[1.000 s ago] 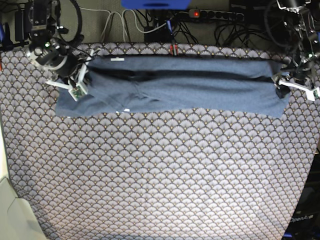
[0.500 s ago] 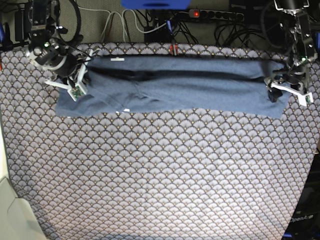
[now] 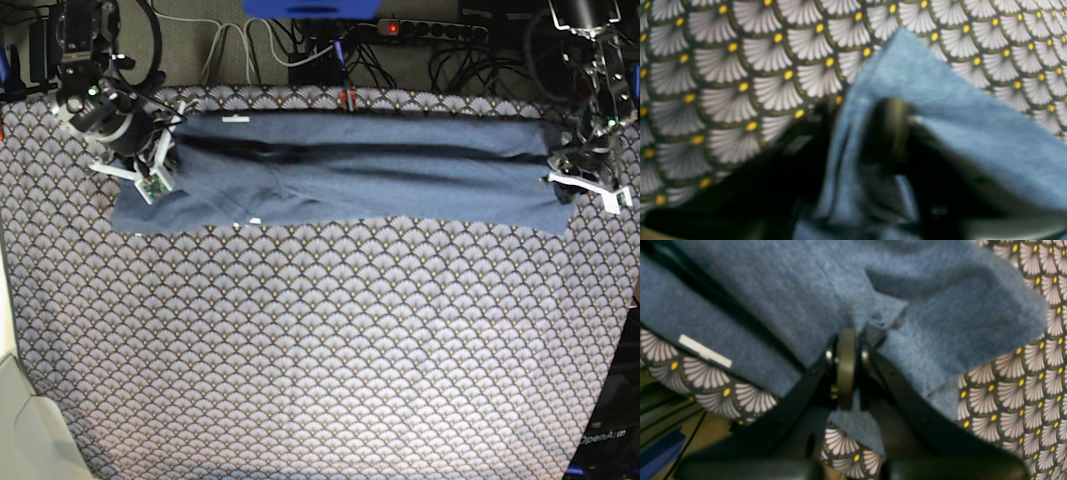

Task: Fold the T-shirt properly
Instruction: 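Grasp the strip end at the left gripper with the left gripper, then fold the held strip end toward the right gripper with the left gripper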

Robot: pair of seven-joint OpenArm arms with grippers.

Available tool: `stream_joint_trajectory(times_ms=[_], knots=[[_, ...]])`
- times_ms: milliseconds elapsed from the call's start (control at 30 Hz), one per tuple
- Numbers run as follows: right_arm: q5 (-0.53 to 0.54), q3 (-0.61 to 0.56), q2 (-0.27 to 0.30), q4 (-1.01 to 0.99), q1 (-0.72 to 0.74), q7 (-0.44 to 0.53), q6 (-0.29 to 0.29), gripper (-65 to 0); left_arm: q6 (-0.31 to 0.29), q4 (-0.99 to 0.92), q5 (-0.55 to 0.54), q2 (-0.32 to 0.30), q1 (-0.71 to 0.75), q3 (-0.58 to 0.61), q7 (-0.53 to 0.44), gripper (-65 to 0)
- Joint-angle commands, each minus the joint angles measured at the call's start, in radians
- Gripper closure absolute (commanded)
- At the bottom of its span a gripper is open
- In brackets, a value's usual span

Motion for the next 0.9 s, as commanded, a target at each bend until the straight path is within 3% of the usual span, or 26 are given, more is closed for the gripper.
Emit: stream_joint_trajectory(times_ms=[0,200,467,633,867], knots=[[0.006,0.004,0.011,0.015,0.006,0.013,0.001,0.0,-0.002,-0.012,0.012,0.006,0.015,0.01,0.102,-9.1],[0.006,0.005,0.011,0.015,0.006,0.013,0.001,0.0,-0.002,-0.016,0.012,0.006,0.015,0.01,0.103,-0.3],[0.006,0.005,0.011,0.015,0.006,0.011,0.001,0.0,-0.002,0.075,0.012,0.012,0.035,0.01,0.109,-0.5],[0.006,0.005,0.011,0.015,0.006,0.01,0.001,0.0,0.0,0.251,0.024,0.07,0.089,0.014,0.112,-0.5],[0.006,0.005,0.011,0.015,0.006,0.01,0.001,0.0,0.009,0.485,0.025,0.078,0.161,0.135,0.112,-0.5]])
